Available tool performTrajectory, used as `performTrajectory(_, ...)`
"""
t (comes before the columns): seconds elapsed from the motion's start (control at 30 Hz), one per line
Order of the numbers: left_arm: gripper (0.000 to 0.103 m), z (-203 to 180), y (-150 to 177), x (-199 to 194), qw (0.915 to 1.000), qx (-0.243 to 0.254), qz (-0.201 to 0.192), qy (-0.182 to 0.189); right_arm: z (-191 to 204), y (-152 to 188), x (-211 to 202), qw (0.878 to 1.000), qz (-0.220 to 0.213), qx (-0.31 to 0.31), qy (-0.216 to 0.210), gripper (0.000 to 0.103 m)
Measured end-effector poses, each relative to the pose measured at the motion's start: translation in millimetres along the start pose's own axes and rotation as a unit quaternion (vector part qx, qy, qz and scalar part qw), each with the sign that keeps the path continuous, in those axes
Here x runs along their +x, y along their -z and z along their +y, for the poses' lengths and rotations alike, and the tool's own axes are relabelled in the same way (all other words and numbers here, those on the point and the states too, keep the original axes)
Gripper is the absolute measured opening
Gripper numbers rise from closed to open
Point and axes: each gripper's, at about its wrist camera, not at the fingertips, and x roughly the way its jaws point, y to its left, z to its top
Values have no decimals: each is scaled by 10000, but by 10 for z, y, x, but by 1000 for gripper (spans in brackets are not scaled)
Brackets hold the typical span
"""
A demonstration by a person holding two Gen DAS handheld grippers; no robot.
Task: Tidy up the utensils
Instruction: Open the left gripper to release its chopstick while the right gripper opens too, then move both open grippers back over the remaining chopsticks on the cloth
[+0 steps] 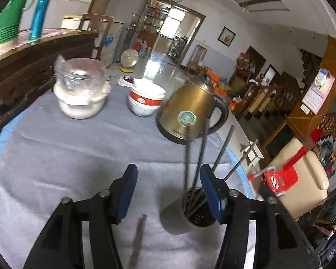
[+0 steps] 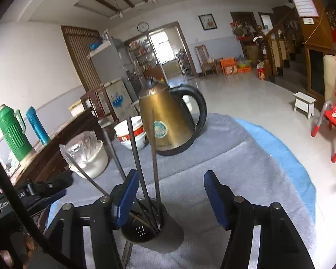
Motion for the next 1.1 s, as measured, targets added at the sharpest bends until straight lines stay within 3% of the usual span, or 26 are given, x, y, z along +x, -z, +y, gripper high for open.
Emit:
performTrajectory(0.23, 64, 533, 307, -365, 9994, -96, 113, -320, -82, 306, -403, 9993, 14, 343, -124, 64)
performTrajectory(0.47, 64, 1092, 916, -486, 9951, -394, 625, -656, -24, 1057, -463, 9952, 824, 517, -57, 64)
performTrajectory(0.63, 64, 1368, 1145, -530, 9908, -543, 894, -855, 79, 1369, -475, 9909, 1234, 531, -93, 64)
performTrajectory(0.83, 64, 1451, 1160, -672, 9900, -692, 841, -895, 281, 1496, -508, 9881, 1485, 271, -292, 64)
performTrajectory(1.1, 64, 1352, 1310, -658, 9887, -324, 1113, -954, 422, 1636, -360, 9760, 2043, 185, -728, 64)
